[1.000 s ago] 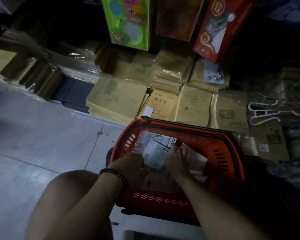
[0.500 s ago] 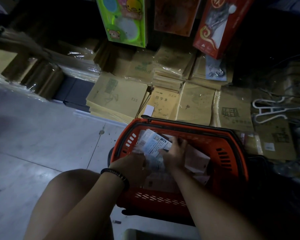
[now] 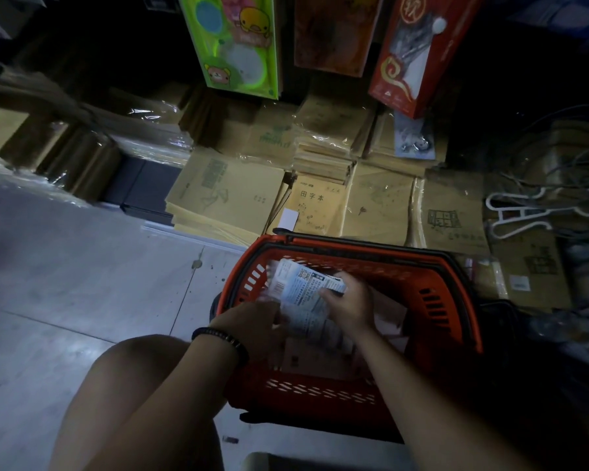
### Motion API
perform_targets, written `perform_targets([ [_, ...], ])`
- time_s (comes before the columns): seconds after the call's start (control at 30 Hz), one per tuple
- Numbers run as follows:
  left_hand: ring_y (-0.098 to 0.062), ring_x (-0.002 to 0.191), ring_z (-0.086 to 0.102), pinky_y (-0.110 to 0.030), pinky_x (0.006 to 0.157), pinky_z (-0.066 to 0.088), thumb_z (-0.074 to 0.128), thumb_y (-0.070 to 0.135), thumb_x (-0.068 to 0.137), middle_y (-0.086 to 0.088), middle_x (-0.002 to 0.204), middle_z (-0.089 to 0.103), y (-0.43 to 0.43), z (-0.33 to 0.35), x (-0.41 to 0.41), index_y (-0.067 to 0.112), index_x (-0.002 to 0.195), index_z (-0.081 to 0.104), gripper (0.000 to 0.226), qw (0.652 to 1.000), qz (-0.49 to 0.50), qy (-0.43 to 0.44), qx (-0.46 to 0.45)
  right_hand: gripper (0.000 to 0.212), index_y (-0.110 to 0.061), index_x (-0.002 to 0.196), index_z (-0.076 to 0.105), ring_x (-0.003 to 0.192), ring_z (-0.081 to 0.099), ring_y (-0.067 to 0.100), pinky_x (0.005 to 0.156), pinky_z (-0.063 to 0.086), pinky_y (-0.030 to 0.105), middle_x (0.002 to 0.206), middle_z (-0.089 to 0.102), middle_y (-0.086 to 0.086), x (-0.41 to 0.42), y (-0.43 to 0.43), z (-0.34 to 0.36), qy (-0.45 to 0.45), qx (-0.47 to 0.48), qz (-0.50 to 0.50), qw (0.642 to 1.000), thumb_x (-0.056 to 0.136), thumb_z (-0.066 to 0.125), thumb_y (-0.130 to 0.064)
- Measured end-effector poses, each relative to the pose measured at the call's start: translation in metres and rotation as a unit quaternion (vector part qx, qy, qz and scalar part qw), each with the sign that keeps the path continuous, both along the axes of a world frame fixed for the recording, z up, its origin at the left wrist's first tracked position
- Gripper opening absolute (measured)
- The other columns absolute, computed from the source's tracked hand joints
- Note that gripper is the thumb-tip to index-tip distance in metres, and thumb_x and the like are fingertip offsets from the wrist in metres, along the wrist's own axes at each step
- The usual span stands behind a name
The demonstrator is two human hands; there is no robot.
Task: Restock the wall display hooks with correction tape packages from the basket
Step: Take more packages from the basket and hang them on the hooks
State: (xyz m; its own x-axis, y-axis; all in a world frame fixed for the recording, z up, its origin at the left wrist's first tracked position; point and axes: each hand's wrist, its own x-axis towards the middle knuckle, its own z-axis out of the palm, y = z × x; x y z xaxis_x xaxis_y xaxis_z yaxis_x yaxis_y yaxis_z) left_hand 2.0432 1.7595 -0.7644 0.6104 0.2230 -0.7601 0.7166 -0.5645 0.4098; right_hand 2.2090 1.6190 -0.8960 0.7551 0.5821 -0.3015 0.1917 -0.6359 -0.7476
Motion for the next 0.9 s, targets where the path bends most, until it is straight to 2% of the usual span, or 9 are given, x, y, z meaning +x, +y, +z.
perform_targets([
  [0.1,-0.018,0.119,0.065,-0.04,0.099,0.058,0.047,0.053,0.104,0.0,0.138,0.065,0.005,0.0,-0.002,0.029,0.143,0.056,0.046,1.0,0.008,0.005,0.027,0.017,-0.019,0.08,0.064,0.07,0.06,0.005,0.067,0.045,0.032,0.073,0.066,-0.005,0.004,-0.007,0.029,-0.011,0.057,0.043,0.997,0.088,0.078,-0.023],
  [0.2,-0.017,0.113,0.065,-0.036,0.095,0.058,0.048,0.053,0.104,0.001,0.13,0.066,0.008,0.005,0.002,0.028,0.135,0.058,0.041,0.998,-0.006,-0.022,0.066,0.02,-0.019,0.079,0.063,0.068,0.059,0.008,0.066,0.044,0.029,0.073,0.065,-0.002,0.011,-0.017,0.056,-0.025,0.067,0.047,0.996,0.091,0.08,-0.02],
  [0.33,-0.018,0.098,0.067,-0.04,0.087,0.058,0.058,0.042,0.1,0.001,0.11,0.069,0.004,0.022,0.005,0.025,0.12,0.061,0.026,0.954,0.23,-0.154,0.112,0.02,-0.021,0.081,0.063,0.058,0.05,0.007,0.052,0.038,0.019,0.069,0.061,0.007,0.019,-0.034,0.101,-0.011,0.087,0.057,0.995,0.094,0.078,-0.021],
  [0.43,-0.021,0.105,0.065,-0.039,0.087,0.053,0.06,0.041,0.102,-0.003,0.116,0.068,-0.004,0.037,0.0,0.019,0.121,0.06,0.029,0.908,0.322,-0.241,0.116,0.014,-0.019,0.088,0.064,0.047,0.041,0.001,0.049,0.027,0.016,0.058,0.049,-0.008,0.022,-0.051,0.148,-0.021,0.089,0.103,0.99,0.099,0.072,-0.019],
  [0.5,-0.015,0.103,0.062,-0.03,0.082,0.05,0.061,0.038,0.103,-0.002,0.119,0.065,-0.007,0.051,-0.003,0.016,0.126,0.059,0.031,0.882,0.365,-0.288,0.082,0.012,-0.018,0.089,0.068,0.057,0.054,-0.001,0.056,0.033,0.014,0.065,0.058,-0.016,0.023,-0.063,0.179,-0.037,0.088,0.146,0.985,0.1,0.069,-0.014],
  [0.57,-0.013,0.105,0.064,-0.029,0.083,0.055,0.062,0.04,0.103,-0.001,0.126,0.064,-0.005,0.073,-0.004,0.02,0.13,0.058,0.035,0.857,0.393,-0.333,0.022,0.015,-0.027,0.09,0.073,0.093,0.063,0.0,0.079,0.046,0.021,0.091,0.068,-0.019,0.025,-0.076,0.206,-0.093,0.098,0.175,0.975,0.096,0.074,-0.013],
  [0.67,-0.023,0.113,0.069,-0.039,0.088,0.059,0.066,0.063,0.087,0.0,0.124,0.069,0.003,0.112,-0.004,0.028,0.121,0.066,0.048,0.866,0.354,-0.35,-0.049,0.026,-0.038,0.091,0.078,0.129,0.049,0.002,0.103,0.038,0.014,0.129,0.055,-0.019,0.025,-0.094,0.245,-0.158,0.124,0.191,0.961,0.09,0.08,-0.012],
  [0.77,-0.025,0.107,0.075,-0.045,0.092,0.061,0.072,0.087,0.064,-0.002,0.122,0.074,0.001,0.155,0.002,0.033,0.122,0.069,0.08,0.907,0.264,-0.293,-0.149,0.042,-0.041,0.09,0.082,0.136,0.042,0.006,0.108,0.035,0.015,0.145,0.044,-0.015,0.021,-0.104,0.293,-0.202,0.163,0.181,0.949,0.085,0.08,0.001],
  [0.9,-0.012,0.106,0.075,-0.035,0.094,0.058,0.074,0.069,0.076,0.008,0.117,0.078,-0.023,0.207,0.017,0.043,0.12,0.071,0.051,0.925,0.158,-0.257,-0.23,0.05,-0.037,0.091,0.084,0.125,0.052,0.007,0.104,0.045,0.025,0.143,0.046,-0.004,0.024,-0.106,0.354,-0.227,0.247,0.191,0.923,0.079,0.081,0.011],
])
